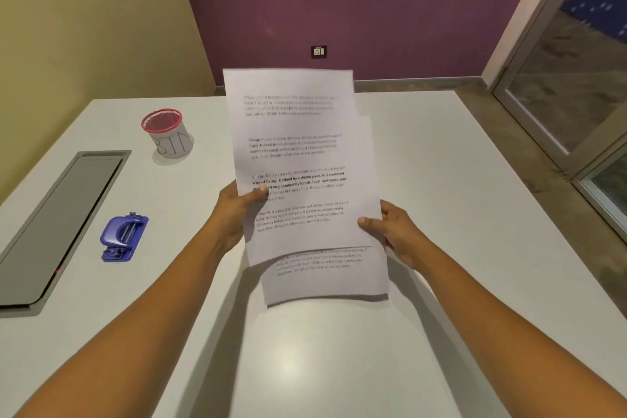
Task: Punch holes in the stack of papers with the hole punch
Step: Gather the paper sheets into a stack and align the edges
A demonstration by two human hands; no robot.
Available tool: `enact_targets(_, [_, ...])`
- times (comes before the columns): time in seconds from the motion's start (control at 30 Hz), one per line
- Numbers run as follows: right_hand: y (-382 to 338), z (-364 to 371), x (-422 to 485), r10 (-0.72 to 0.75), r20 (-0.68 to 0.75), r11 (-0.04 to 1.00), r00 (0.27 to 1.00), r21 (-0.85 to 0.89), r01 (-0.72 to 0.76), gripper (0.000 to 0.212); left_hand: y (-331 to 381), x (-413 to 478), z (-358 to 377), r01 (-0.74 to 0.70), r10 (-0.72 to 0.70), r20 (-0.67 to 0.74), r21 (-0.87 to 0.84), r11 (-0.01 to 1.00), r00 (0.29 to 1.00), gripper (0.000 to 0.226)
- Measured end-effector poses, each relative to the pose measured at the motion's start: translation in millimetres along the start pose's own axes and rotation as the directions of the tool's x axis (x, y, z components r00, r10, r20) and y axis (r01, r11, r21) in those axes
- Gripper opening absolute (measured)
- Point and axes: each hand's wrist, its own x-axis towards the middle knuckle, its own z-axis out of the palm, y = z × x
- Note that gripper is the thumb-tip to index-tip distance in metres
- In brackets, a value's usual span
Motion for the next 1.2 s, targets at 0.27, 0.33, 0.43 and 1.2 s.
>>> enact_targets(0.27, [-32.9,15.4,5.9,-0.319,-0.148,0.947,0.936,-0.015,0.32,0.02,19.9,0.5,4.3,-0.198,0.199,0.094,-0.021,0.98,0.976,0.024])
enact_targets(0.33, [-34.2,16.3,5.0,-0.337,-0.152,0.941,0.929,-0.017,0.339,0.021,18.3,0.1,2.2,-0.219,0.219,0.086,-0.012,0.976,0.972,0.026])
enact_targets(0.43, [-32.5,16.0,2.3,-0.329,-0.148,0.944,0.933,-0.022,0.329,0.023,12.1,-2.1,0.2,-0.256,0.25,0.105,0.045,0.966,0.962,0.029])
enact_targets(1.2, [-20.9,20.4,-0.6,-0.339,-0.134,0.941,0.931,-0.027,0.338,0.02,-5.5,-3.9,7.2,-0.229,0.215,0.103,0.163,0.96,0.971,0.022])
